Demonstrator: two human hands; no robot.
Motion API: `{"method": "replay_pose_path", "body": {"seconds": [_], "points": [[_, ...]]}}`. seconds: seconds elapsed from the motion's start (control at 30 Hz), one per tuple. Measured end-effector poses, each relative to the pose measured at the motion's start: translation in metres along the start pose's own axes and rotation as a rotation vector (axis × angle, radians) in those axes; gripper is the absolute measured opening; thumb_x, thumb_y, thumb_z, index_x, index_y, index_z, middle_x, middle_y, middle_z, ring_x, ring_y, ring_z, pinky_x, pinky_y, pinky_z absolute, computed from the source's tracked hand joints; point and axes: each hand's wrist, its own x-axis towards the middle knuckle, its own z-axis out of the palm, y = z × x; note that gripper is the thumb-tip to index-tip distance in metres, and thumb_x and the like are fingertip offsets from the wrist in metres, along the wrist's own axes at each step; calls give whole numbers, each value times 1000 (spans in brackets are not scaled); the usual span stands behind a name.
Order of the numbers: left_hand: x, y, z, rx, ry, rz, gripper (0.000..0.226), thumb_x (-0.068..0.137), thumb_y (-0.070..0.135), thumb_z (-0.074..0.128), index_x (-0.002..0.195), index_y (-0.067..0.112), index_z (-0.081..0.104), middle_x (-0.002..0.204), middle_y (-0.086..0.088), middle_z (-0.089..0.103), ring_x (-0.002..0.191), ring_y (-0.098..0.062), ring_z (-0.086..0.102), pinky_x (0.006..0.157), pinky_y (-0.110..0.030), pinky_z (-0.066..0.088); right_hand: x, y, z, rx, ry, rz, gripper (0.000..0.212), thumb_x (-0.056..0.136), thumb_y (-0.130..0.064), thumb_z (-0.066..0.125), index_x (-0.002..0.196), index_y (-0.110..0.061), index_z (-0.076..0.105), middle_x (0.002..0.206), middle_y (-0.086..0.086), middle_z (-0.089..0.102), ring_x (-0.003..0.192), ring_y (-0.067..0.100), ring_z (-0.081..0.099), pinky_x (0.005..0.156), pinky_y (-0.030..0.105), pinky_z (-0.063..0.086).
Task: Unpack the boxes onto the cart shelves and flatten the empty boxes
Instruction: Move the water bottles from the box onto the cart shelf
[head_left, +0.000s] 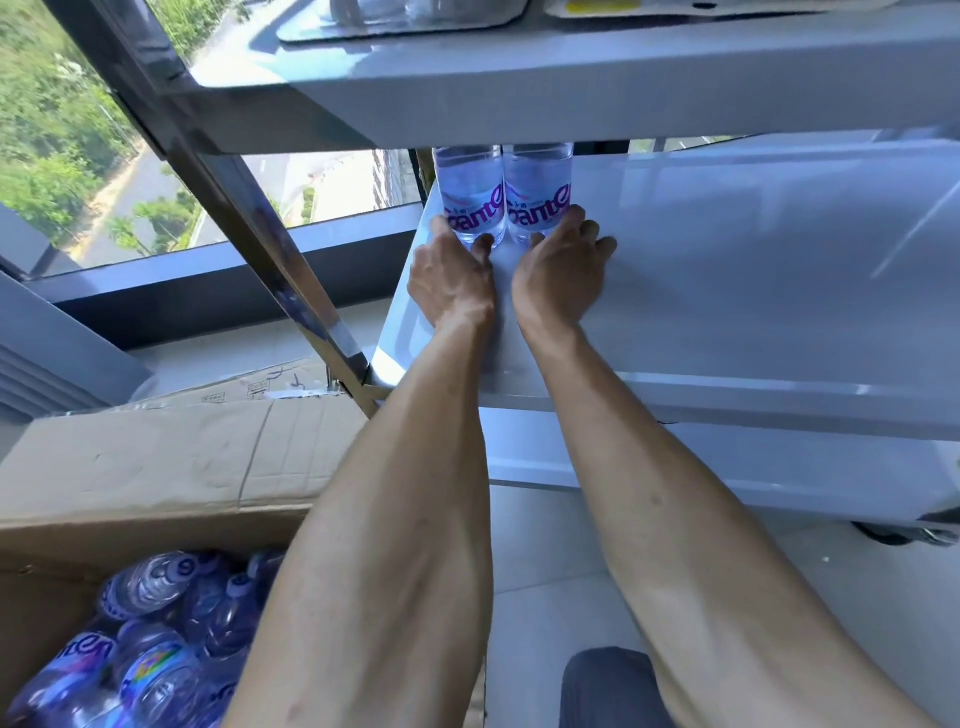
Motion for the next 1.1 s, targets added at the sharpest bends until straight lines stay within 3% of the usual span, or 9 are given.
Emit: {"method": "replay_pose_path", "body": {"seconds": [0.17, 0.3, 0.37, 0.5, 0.63, 0.73, 0.83, 0.97, 1.1], "points": [[4, -5, -2, -121, -41, -35, 43, 84, 47, 66, 115, 18, 59, 103, -7, 72, 102, -31, 64, 81, -32, 44, -1, -1, 0, 80, 24, 30, 39, 96, -21, 47, 131, -5, 47, 119, 12, 62, 112, 32, 49, 89, 37, 42], [-6, -12, -36, -318, -323, 3, 65, 83, 29, 67, 144, 22, 43, 127, -7, 65, 118, -24, 59, 99, -31, 46, -17, -19, -29, 94, 2, 130, 35, 92, -19, 46, 126, -13, 53, 122, 8, 58, 115, 29, 53, 87, 38, 45], [-19, -20, -54, -275, -310, 19, 63, 85, 21, 60, 145, 21, 42, 131, -11, 62, 119, -26, 57, 97, -30, 45, -37, -26, -43, 98, -38, 147, 38, 89, -17, 46, 126, -16, 54, 122, 8, 57, 114, 29, 53, 87, 39, 46], [-43, -36, -92, -218, -193, -34, 44, 89, 7, 47, 131, 16, 57, 119, -8, 66, 101, -20, 61, 72, -19, 41, -77, -40, -66, 213, -87, 117, 37, 86, -8, 48, 120, -16, 61, 121, 12, 59, 113, 31, 54, 90, 40, 44], [-81, -57, -141, -247, -197, -24, 36, 87, 0, 46, 116, 11, 66, 103, -8, 71, 92, -22, 68, 75, -27, 54, -112, -45, -96, 354, -67, 75, 37, 85, 1, 46, 117, -11, 62, 119, 12, 60, 110, 29, 57, 86, 33, 42], [-118, -88, -177, -224, -78, -14, 27, 83, 12, 48, 97, 16, 72, 93, -6, 73, 86, -26, 66, 72, -33, 54, -143, -47, -116, 425, -100, 44, 36, 85, 3, 45, 114, -9, 63, 118, 11, 61, 107, 28, 59, 83, 28, 39], [-154, -136, -205, -86, -67, -100, 30, 81, 17, 48, 101, 18, 71, 100, -10, 73, 93, -32, 65, 74, -31, 47, -184, -52, -134, 432, -177, -5, 31, 88, 2, 46, 111, -8, 64, 112, 11, 66, 104, 29, 60, 82, 29, 39], [-200, -210, -223, 75, -216, -408, 33, 82, 15, 54, 113, 19, 66, 114, -17, 68, 108, -34, 64, 83, -30, 46, -254, -61, -136, 504, -364, -94, 22, 90, -2, 51, 104, -8, 66, 103, 13, 71, 98, 33, 64, 72, 29, 42], [-234, -260, -226, 114, -365, -661, 43, 88, 21, 57, 130, 9, 58, 134, -19, 58, 125, -35, 55, 100, -37, 45, -324, -73, -114, 375, -796, -118, 28, 84, -3, 52, 107, -7, 68, 111, 17, 69, 103, 34, 64, 80, 30, 48]]}}
